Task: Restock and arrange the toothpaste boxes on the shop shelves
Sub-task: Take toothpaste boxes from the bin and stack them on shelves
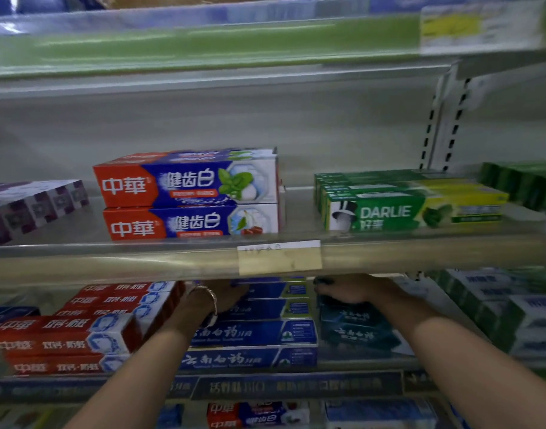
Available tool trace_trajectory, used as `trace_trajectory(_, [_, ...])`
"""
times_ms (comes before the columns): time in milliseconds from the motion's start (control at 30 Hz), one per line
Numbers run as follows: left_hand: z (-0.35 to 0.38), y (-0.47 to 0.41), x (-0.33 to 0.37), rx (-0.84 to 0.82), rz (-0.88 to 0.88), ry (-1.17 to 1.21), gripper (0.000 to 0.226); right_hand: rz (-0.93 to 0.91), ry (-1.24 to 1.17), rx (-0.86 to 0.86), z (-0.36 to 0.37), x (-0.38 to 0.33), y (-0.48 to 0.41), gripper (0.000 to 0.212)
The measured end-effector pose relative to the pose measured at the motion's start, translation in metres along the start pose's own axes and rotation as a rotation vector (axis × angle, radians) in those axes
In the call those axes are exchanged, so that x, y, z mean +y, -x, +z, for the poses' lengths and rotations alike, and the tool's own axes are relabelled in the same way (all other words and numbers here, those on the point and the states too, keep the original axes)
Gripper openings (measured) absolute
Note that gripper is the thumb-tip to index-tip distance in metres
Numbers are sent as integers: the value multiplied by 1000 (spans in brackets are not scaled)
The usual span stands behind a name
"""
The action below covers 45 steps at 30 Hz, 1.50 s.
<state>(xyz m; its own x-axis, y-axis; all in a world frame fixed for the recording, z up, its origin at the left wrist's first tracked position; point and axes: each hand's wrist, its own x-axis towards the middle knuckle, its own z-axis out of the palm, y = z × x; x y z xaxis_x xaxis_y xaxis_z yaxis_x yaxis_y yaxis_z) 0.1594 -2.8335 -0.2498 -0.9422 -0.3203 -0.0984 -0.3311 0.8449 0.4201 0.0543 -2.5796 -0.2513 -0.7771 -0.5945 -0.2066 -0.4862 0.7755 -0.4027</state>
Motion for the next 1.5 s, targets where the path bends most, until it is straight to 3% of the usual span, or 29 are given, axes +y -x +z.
trace_trajectory(100, [-1, 17, 16, 34, 51, -60, 53, -62, -54, 51, -2, 0, 16, 53])
trace_trajectory(200, [9, 13, 41, 69, 166, 25, 44, -44, -360, 321, -13, 19, 36, 20])
trace_trajectory(233, [13, 15, 52, 64, 254, 39, 39, -31, -442, 440, -17, 29, 47, 17])
trace_trajectory(300, [30, 8, 65, -34, 231, 64, 27, -6, -579, 606, -23, 46, 74, 12])
trace_trajectory(367, [48, 7, 88, -205, 120, 90, 17, 10, -537, 709, -21, 59, 98, 24])
trace_trajectory(400, [53, 6, 107, -282, 104, 108, 24, 34, -479, 725, -19, 68, 103, 29])
trace_trajectory(467, [62, 5, 146, -304, 224, 61, 72, 117, -426, 676, -8, 88, 104, 39])
trace_trajectory(567, [61, 4, 194, -399, 540, -120, 110, 211, -525, 515, 9, 105, 102, 70])
trace_trajectory(667, [72, -8, 196, -530, 513, -245, 135, 214, -736, 501, 12, 108, 100, 60])
trace_trajectory(800, [75, 3, 193, -548, 503, -189, 111, 237, -819, 593, 13, 120, 94, 47])
trace_trajectory(933, [80, 11, 190, -521, 514, -260, 115, 261, -884, 678, 8, 113, 97, 26])
trace_trajectory(1133, [88, 13, 184, -475, 537, -324, 109, 254, -1170, 575, 10, 115, 105, 22])
trace_trajectory(1367, [88, 18, 181, -439, 566, -299, 110, 268, -845, 579, 20, 105, 112, 20])
trace_trajectory(1500, [73, 34, 181, -283, 600, -51, 84, 164, -495, 840, 13, 78, 123, 36])
